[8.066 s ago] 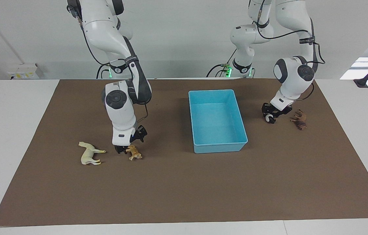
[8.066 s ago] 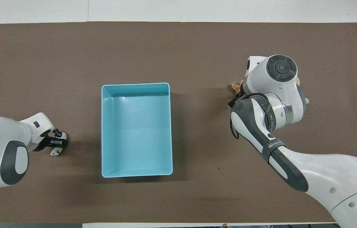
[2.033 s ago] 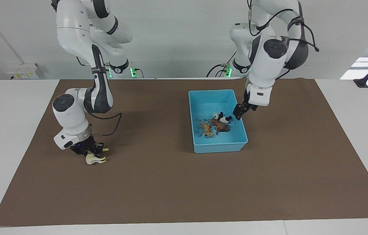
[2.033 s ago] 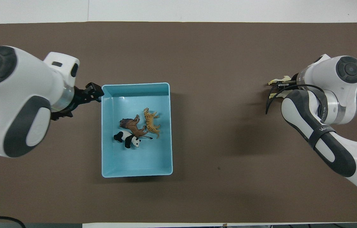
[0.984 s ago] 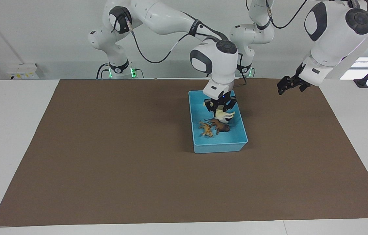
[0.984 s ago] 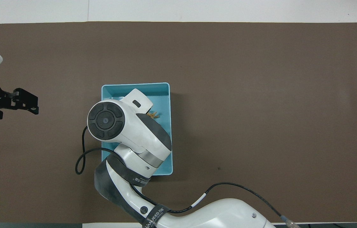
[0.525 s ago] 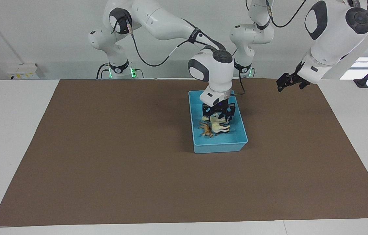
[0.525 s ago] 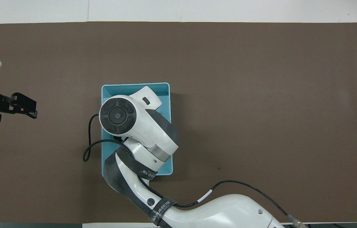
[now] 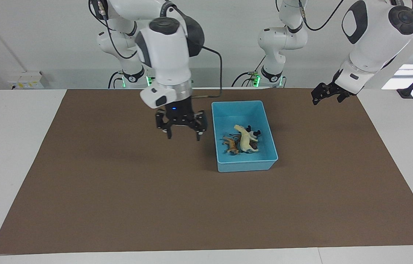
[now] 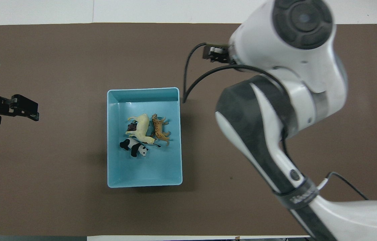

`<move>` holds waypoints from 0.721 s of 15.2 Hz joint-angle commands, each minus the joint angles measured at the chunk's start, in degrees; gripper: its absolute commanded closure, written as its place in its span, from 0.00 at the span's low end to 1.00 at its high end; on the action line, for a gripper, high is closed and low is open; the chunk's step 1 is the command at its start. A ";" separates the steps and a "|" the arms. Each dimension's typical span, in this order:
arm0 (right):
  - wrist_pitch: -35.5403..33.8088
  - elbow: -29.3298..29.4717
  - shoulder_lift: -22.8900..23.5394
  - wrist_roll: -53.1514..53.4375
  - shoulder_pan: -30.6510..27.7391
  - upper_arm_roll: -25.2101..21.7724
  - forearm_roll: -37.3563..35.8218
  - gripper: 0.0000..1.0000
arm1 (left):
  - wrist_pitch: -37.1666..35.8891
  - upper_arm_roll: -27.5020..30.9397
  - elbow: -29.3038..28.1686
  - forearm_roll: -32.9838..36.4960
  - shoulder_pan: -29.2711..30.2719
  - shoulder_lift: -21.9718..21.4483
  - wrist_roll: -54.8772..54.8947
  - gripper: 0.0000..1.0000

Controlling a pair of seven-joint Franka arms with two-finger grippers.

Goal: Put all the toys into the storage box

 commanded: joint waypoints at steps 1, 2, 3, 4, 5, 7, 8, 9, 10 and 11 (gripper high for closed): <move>-3.40 -2.10 -1.92 -16.54 -9.27 1.28 0.70 0.00 | 0.59 -2.43 -1.07 0.47 1.19 -1.56 4.90 0.00; -6.30 -2.10 -2.54 -21.58 -11.39 1.28 0.70 0.00 | 1.73 -2.17 -0.46 0.39 1.28 -1.12 7.46 0.00; -9.90 -2.10 -3.41 -24.58 -14.10 1.28 0.62 0.00 | 0.35 -1.91 1.72 0.12 1.28 -0.86 7.75 0.00; -12.54 -2.63 -4.29 -25.75 -16.22 1.36 0.61 0.00 | -1.75 -1.82 3.48 0.12 1.28 -0.51 8.27 0.00; -14.14 -3.50 -5.52 -25.84 -18.07 1.45 0.61 0.00 | -1.78 -1.82 3.76 0.12 1.28 -0.42 8.19 0.00; -14.33 -9.45 -10.34 -26.28 -22.02 1.80 0.26 0.00 | 0.49 -1.91 3.68 0.03 1.28 -0.50 7.84 0.00; -13.63 -11.92 -12.45 -27.68 -23.43 2.07 0.35 0.00 | 1.81 -1.91 3.68 -0.05 1.28 -0.42 7.75 0.00; -13.10 -14.64 -14.74 -28.65 -24.23 2.07 0.44 0.00 | 2.61 -1.91 3.42 -0.05 1.28 -0.42 7.75 0.00; -13.19 -16.76 -16.59 -28.22 -24.76 2.16 0.44 0.00 | 3.66 -1.91 3.15 -0.05 1.28 -0.59 7.31 0.00; -13.97 -17.65 -17.82 -27.61 -25.46 2.16 0.53 0.00 | 5.15 -1.91 2.45 -0.23 1.28 -0.68 5.05 0.00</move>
